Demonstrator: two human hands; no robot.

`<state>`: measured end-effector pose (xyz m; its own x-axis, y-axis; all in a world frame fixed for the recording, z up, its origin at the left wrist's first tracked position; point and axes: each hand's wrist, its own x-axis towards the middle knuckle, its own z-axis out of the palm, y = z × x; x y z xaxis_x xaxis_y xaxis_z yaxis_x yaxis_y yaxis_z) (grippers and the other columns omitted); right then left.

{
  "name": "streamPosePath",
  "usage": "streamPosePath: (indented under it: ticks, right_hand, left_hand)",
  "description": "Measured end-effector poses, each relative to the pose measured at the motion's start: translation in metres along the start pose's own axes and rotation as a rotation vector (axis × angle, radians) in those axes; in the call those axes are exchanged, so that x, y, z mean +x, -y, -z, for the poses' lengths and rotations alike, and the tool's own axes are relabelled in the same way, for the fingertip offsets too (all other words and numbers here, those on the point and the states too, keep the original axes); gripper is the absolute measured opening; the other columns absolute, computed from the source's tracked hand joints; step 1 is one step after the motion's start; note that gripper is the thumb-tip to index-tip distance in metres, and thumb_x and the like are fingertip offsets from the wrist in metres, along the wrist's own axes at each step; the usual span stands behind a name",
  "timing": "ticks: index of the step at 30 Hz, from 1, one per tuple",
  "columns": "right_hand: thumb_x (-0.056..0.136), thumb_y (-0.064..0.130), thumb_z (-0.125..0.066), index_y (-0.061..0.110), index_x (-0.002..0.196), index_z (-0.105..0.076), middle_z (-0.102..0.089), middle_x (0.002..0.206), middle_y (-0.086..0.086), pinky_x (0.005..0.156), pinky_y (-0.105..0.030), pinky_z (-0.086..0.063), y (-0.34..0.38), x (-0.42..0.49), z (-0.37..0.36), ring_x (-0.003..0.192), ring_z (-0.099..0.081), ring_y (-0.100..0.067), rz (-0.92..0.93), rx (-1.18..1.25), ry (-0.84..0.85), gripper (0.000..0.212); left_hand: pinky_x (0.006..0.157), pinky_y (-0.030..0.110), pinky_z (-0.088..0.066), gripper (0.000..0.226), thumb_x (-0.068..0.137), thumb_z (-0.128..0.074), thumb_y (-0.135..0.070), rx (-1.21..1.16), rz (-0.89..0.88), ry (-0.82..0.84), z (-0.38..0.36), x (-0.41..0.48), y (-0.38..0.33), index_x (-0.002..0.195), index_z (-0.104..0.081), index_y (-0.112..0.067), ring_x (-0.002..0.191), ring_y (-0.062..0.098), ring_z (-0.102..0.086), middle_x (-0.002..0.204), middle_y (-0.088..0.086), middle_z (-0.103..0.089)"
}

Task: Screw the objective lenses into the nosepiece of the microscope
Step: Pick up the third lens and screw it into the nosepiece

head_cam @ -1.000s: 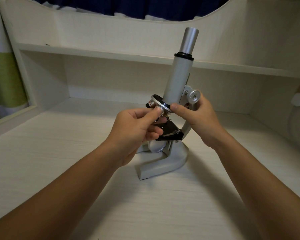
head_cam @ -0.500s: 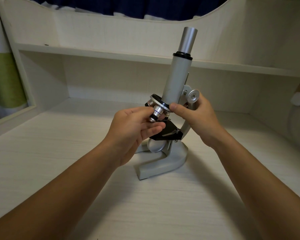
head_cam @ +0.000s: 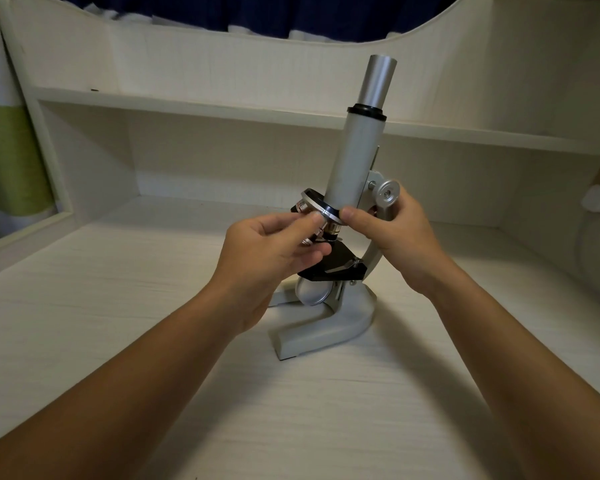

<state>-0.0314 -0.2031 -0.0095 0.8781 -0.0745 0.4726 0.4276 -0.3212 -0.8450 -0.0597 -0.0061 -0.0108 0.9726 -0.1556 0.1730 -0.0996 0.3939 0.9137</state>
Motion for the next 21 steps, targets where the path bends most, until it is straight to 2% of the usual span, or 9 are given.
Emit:
streamPosePath:
  ticks: [3, 9, 12, 15, 19, 21]
  right_hand:
    - [0.060, 0.058, -0.085, 0.018, 0.124, -0.067, -0.074, 0.125, -0.019, 0.106, -0.056, -0.055, 0.0001, -0.0004, 0.0005, 0.120, -0.067, -0.043, -0.004, -0.006, 0.007, 0.078]
    - [0.061, 0.057, -0.085, 0.017, 0.122, -0.067, -0.073, 0.125, -0.022, 0.106, -0.055, -0.055, 0.0000, -0.0004, -0.0002, 0.119, -0.065, -0.045, -0.004, 0.004, -0.002, 0.076]
    - [0.061, 0.057, -0.084, 0.017, 0.123, -0.067, -0.073, 0.125, -0.021, 0.105, -0.055, -0.054, -0.0004, -0.0002, -0.0003, 0.119, -0.065, -0.045, -0.001, 0.005, -0.005, 0.076]
    - [0.061, 0.056, -0.084, 0.015, 0.124, -0.067, -0.072, 0.126, -0.025, 0.106, -0.058, -0.053, -0.0011, 0.0001, -0.0001, 0.120, -0.064, -0.046, 0.000, 0.013, -0.001, 0.078]
    - [0.061, 0.054, -0.085, 0.013, 0.125, -0.066, -0.073, 0.126, -0.023, 0.107, -0.057, -0.053, -0.0014, 0.0006, -0.0007, 0.120, -0.066, -0.045, 0.001, 0.017, 0.004, 0.079]
    - [0.061, 0.054, -0.085, 0.014, 0.125, -0.067, -0.076, 0.123, -0.017, 0.106, -0.052, -0.056, -0.0013, 0.0006, -0.0003, 0.118, -0.069, -0.040, 0.002, 0.023, 0.002, 0.077]
  left_hand:
    - [0.064, 0.023, -0.060, 0.020, 0.094, -0.063, -0.015, -0.049, 0.052, 0.035, 0.0014, 0.0013, -0.0032, 0.099, -0.073, 0.002, 0.080, 0.028, -0.078, 0.093, 0.021, -0.078]
    - [0.063, 0.021, -0.059, 0.020, 0.097, -0.058, -0.011, -0.034, 0.086, 0.103, 0.0042, 0.0032, -0.0041, 0.106, -0.068, 0.003, 0.081, 0.027, -0.078, 0.088, 0.019, -0.078]
    - [0.058, 0.020, -0.058, 0.022, 0.099, -0.056, -0.016, 0.024, 0.115, 0.155, 0.0059, 0.0042, -0.0055, 0.107, -0.069, 0.000, 0.071, 0.023, -0.077, 0.094, 0.019, -0.078]
    - [0.052, 0.018, -0.056, 0.021, 0.096, -0.061, -0.016, 0.097, 0.072, 0.136, 0.0068, 0.0043, -0.0046, 0.107, -0.070, 0.000, 0.058, 0.015, -0.072, 0.094, 0.018, -0.078]
    - [0.051, 0.020, -0.053, 0.029, 0.085, -0.074, -0.008, 0.175, -0.027, 0.073, 0.0084, 0.0049, -0.0017, 0.112, -0.067, 0.002, 0.053, 0.013, -0.066, 0.094, 0.018, -0.078]
    - [0.049, 0.019, -0.052, 0.028, 0.088, -0.072, -0.014, 0.180, -0.006, 0.087, 0.0082, 0.0050, -0.0013, 0.111, -0.068, 0.000, 0.051, 0.013, -0.065, 0.097, 0.019, -0.077]
